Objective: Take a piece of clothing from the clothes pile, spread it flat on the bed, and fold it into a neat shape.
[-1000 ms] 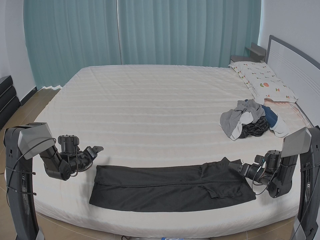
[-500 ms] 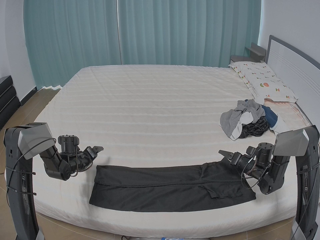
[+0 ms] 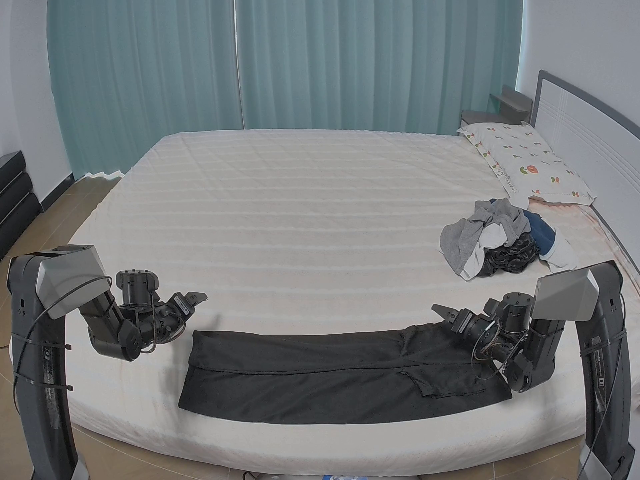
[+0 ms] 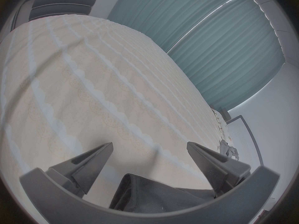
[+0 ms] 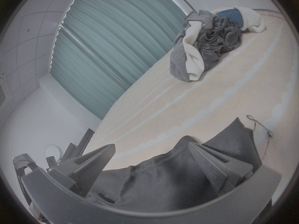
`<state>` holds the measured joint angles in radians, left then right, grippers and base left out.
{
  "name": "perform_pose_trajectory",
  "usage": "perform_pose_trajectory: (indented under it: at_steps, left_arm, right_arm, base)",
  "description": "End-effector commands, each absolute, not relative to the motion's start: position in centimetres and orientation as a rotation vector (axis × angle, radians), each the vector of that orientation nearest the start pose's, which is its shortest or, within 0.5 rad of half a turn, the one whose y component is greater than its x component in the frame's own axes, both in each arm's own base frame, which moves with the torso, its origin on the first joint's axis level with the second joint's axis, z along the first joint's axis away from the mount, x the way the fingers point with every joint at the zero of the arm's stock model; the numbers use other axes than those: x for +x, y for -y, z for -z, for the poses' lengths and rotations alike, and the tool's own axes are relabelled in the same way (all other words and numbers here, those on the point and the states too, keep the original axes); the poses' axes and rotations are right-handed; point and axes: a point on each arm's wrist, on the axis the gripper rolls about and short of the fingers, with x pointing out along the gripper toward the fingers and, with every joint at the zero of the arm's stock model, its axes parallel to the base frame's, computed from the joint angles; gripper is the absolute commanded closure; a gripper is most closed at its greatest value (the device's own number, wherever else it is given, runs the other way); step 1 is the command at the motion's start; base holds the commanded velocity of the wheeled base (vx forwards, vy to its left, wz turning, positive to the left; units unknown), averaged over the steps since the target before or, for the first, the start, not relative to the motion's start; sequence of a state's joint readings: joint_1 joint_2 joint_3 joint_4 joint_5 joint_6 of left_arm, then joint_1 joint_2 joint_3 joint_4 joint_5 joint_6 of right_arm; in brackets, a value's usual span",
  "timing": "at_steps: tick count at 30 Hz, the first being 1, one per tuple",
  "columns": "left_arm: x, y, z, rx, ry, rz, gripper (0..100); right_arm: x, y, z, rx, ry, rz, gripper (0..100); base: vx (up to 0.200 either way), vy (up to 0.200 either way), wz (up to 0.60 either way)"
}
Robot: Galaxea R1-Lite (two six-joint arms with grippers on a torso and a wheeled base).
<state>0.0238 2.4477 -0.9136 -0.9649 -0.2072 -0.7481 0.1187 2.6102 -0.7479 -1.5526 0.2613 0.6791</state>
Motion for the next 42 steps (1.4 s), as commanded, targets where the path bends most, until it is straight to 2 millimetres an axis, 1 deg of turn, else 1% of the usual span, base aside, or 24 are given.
perform_pose_trajectory:
  at_steps: [1,2,3,4,5,6,9,12,14,17,18,19,20,21,24,25,26,28,29,30,32,34,37,42]
  left_arm:
    - [39.8,-0.5,3.5,-0.791,-0.61,-0.042,0]
    - [39.8,-0.5,3.5,-0.791,-0.61,-0.042,0]
    - [39.8,-0.5,3.5,-0.791,-0.609,-0.041,0]
    - [39.8,-0.5,3.5,-0.791,-0.609,-0.041,0]
    - [39.8,-0.5,3.5,-0.791,-0.609,-0.041,0]
    - [39.8,-0.5,3.5,-0.791,-0.607,-0.041,0]
    - [39.7,-0.4,3.2,-0.792,-0.604,-0.04,0]
    - [39.4,-0.1,1.8,-0.799,-0.585,-0.025,0]
    - [38.9,0.3,1.8,-0.804,-0.603,-0.022,0]
    - [38.7,1.0,1.9,-0.849,-0.61,-0.043,0]
    - [38.5,1.1,1.9,-0.875,-0.617,-0.063,0]
    - [38.4,1.1,1.9,-0.881,-0.619,-0.067,0]
    - [37.6,1.1,1.7,-0.906,-0.622,-0.097,0]
    - [36.9,0.9,1.4,-0.914,-0.629,-0.112,0]
    - [35.3,0.9,1.8,-0.915,-0.677,-0.134,0]
    - [35.1,0.9,1.9,-0.916,-0.685,-0.137,0]
    - [34.5,1.1,2.0,-0.917,-0.697,-0.137,0]
    - [34.0,1.1,2.0,-0.917,-0.69,-0.13,0]
    - [34.0,1.1,1.9,-0.918,-0.688,-0.127,0]
    - [33.8,1.1,1.9,-0.921,-0.679,-0.121,0]
    - [33.7,1.1,1.9,-0.931,-0.67,-0.118,0]
    - [33.2,1.1,2.0,-0.926,-0.677,-0.119,0]
    - [32.4,1.4,2.2,-0.918,-0.676,-0.106,0]
    - [31.4,2.8,2.6,-0.877,-0.67,-0.051,0]
  right_arm:
    - [37.2,-4.4,6.1,0.708,-0.412,-0.241,0]
    - [37.2,-4.4,6.1,0.708,-0.412,-0.241,0]
    - [36.9,-4.2,4.8,0.752,-0.403,-0.235,0]
    - [36.8,-4.2,4.7,0.756,-0.404,-0.236,0]
    - [36.3,-4.0,3.7,0.791,-0.402,-0.231,0]
    - [35.9,-3.9,3.3,0.807,-0.408,-0.228,0]
    - [35.0,-3.2,3.0,0.818,-0.424,-0.203,0]
    - [34.2,-2.2,2.8,0.83,-0.44,-0.189,0]
    - [34.0,-1.8,1.8,0.834,-0.421,-0.189,0]
    - [33.0,-2.2,0.3,0.825,-0.406,-0.199,0]
    - [32.6,-2.5,-0.5,0.823,-0.4,-0.215,0]
    - [32.6,-2.5,-0.6,0.823,-0.399,-0.217,0]
    - [32.2,-2.8,-1.4,0.824,-0.391,-0.237,0]
    - [32.0,-3.4,-1.7,0.824,-0.393,-0.251,0]
    - [31.8,-3.9,-1.6,0.822,-0.407,-0.257,0]
    - [31.6,-3.8,-1.5,0.823,-0.413,-0.255,0]
    - [30.7,-3.8,-1.3,0.824,-0.444,-0.242,0]
    - [29.7,-3.8,-1.2,0.83,-0.474,-0.235,0]
    - [29.6,-3.7,-1.1,0.833,-0.479,-0.232,0]
    - [28.9,-3.9,-0.7,0.851,-0.518,-0.219,0]
    - [28.2,-3.8,-0.1,0.896,-0.559,-0.191,0]
    - [28.3,-3.7,0.4,0.934,-0.582,-0.172,0]
    - [28.2,-3.5,1.1,0.952,-0.607,-0.152,0]
    - [28.1,-3.5,2.6,0.952,-0.649,-0.118,0]
  base:
    - [0.0,0.0,0.0]
    - [0.0,0.0,0.0]
    - [0.0,0.0,0.0]
    - [0.0,0.0,0.0]
    - [0.0,0.0,0.0]
    - [0.0,0.0,0.0]
    - [0.0,0.0,0.0]
    - [0.0,0.0,0.0]
    - [0.0,0.0,0.0]
    - [0.0,0.0,0.0]
    - [0.0,0.0,0.0]
    - [0.0,0.0,0.0]
    - [0.0,0.0,0.0]
    - [0.0,0.0,0.0]
    - [0.0,0.0,0.0]
    - [0.0,0.0,0.0]
    - [0.0,0.0,0.0]
    - [0.0,0.0,0.0]
    - [-0.2,0.0,0.0]
    - [-0.2,0.0,0.0]
    - [-0.2,0.0,0.0]
    - [-0.2,0.0,0.0]
    - [0.0,0.0,0.0]
    - [0.0,0.0,0.0]
